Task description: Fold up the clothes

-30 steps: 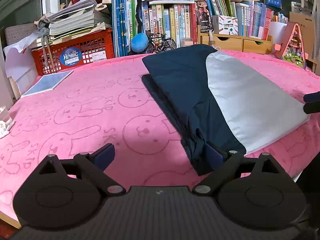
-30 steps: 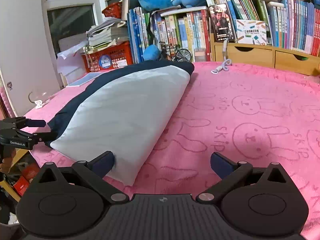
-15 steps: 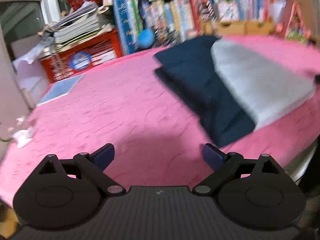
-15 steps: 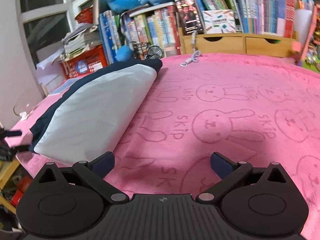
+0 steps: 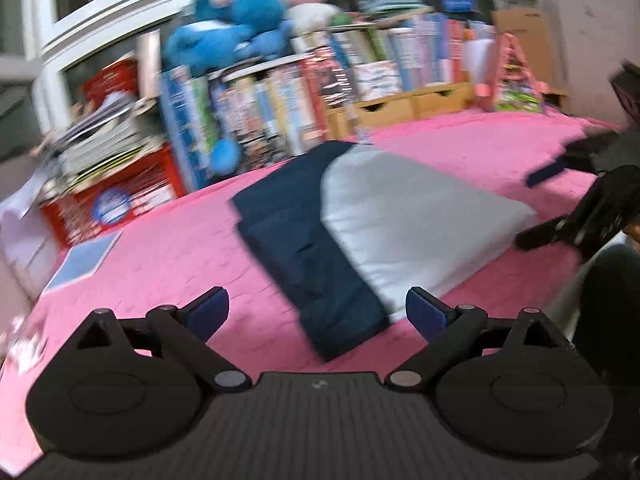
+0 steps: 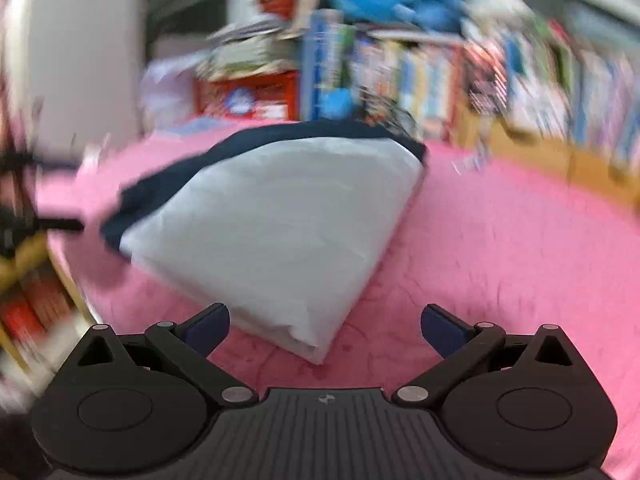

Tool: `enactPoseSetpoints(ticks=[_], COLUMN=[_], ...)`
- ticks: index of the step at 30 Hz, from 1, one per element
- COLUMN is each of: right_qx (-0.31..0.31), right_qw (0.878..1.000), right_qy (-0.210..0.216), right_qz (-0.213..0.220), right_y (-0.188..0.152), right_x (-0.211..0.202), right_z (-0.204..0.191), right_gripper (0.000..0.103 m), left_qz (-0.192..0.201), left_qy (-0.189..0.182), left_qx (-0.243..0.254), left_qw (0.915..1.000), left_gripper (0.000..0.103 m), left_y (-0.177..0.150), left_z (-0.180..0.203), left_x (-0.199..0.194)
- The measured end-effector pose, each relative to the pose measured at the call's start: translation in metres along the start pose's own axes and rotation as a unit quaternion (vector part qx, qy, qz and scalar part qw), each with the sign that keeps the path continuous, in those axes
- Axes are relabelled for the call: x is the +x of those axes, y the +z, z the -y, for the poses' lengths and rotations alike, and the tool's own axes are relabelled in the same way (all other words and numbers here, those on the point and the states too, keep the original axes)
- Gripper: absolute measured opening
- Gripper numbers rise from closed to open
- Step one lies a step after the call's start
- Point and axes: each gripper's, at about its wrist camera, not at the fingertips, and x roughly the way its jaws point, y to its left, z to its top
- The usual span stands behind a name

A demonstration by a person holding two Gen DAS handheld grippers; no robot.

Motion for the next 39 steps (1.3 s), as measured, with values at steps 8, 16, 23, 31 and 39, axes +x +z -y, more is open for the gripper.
enactPoseSetpoints(ticks=[8,16,23,31,39], right_qx=[-0.086,-0.017,0.109,0.279,0.413], right_qw=[0.996,0.999,0.993,0.949,0.861], right_qy=[0.022,0.027,0.050,0.136,0.270], right_qz=[0.012,0.007,-0.022,-0.055,-0.126], right_y=[-0.007,-0.001,0.015,0.011,0.011], right_x=[0.004,0.005,0.016,0.040,0.062], right_z=[-0.040,-0.006,0.054,0.105,0.136], right_gripper=[0.103,0.103,0.103,0.103,0.103], left_qz=[-0.082,-0.109,-0.127,-0.149,-0.103], left_qy=[-0.026,-0.010,-0.011,-0.023,0.016], left_qx=[-0.115,-0.135,-0.167,-0.182,-0.122], left_qw=[0.9896,0.9847,0.9775,0.9718,0.9871], left_gripper=[0.097,0.097,0.097,0.102,0.098], left_y=[0.019,0.028,0.022,0.008,0.005], left_z=[-0.003,-0.008,-0.021,-0.026,-0.019], left_x=[0.043,0.065,0.075,0.085,0.064])
